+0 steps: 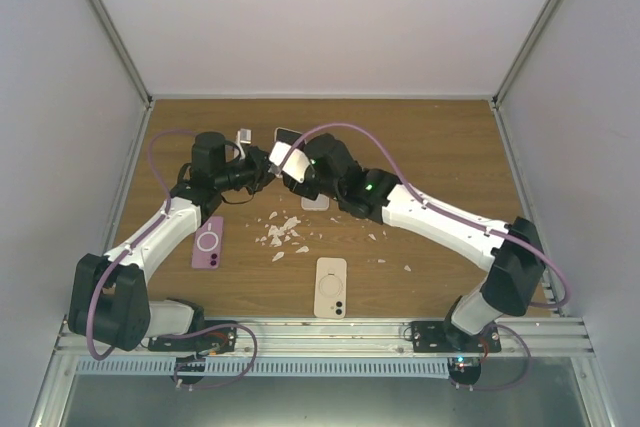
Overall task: Take the phone out of the phone case
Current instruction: Remove the phone case from the phone.
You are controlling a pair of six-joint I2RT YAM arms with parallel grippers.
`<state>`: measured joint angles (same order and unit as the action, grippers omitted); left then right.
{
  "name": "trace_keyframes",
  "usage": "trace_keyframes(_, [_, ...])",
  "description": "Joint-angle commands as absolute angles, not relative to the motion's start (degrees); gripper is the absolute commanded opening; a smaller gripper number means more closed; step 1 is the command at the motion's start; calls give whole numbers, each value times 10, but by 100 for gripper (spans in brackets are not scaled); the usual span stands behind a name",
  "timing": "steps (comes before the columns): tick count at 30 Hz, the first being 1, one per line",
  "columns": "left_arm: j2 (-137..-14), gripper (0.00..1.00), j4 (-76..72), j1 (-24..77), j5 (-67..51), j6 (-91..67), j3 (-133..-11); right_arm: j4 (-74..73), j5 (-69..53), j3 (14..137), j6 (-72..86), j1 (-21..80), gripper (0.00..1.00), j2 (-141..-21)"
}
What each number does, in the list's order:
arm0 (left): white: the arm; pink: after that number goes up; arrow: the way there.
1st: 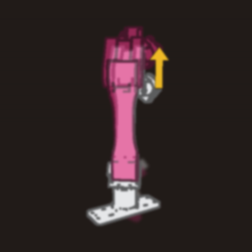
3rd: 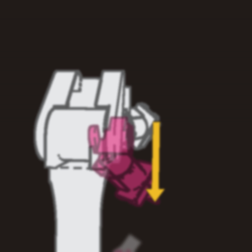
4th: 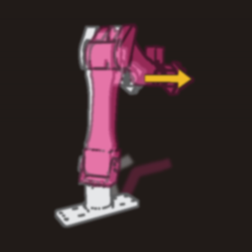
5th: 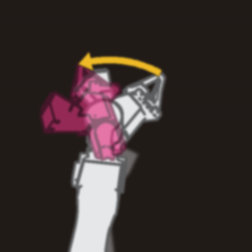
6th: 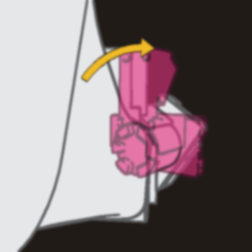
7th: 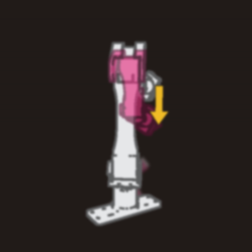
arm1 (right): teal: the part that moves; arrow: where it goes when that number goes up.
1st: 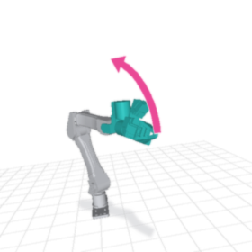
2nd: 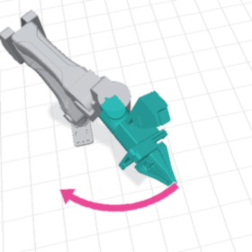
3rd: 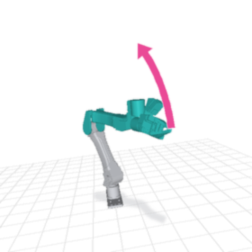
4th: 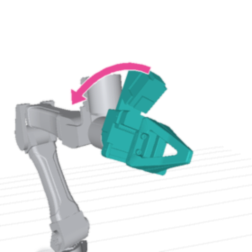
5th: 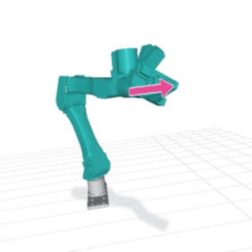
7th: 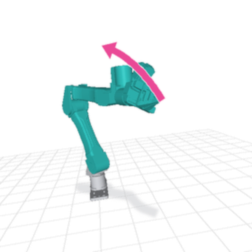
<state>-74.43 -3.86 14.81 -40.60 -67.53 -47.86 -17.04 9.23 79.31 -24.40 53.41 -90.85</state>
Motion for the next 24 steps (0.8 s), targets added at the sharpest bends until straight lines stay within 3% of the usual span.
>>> trace_keyframes(1, [-725, 0, -90, 150, -444, -672, -480, -112, 237, 763, -306, 551, 47, -920])
trace_keyframes(14, [-715, 0, -91, 149, -452, -672, -477, -80, 296, 754, -363, 582, 42, -957])
trace_keyframes(20, [-706, 0, -89, 151, -458, -668, -475, -75, 295, 746, -372, 580, 35, -964])
trace_keyframes(24, [-702, 0, -92, 151, -464, -669, -474, -74, 294, 743, -376, 580, 25, -964])
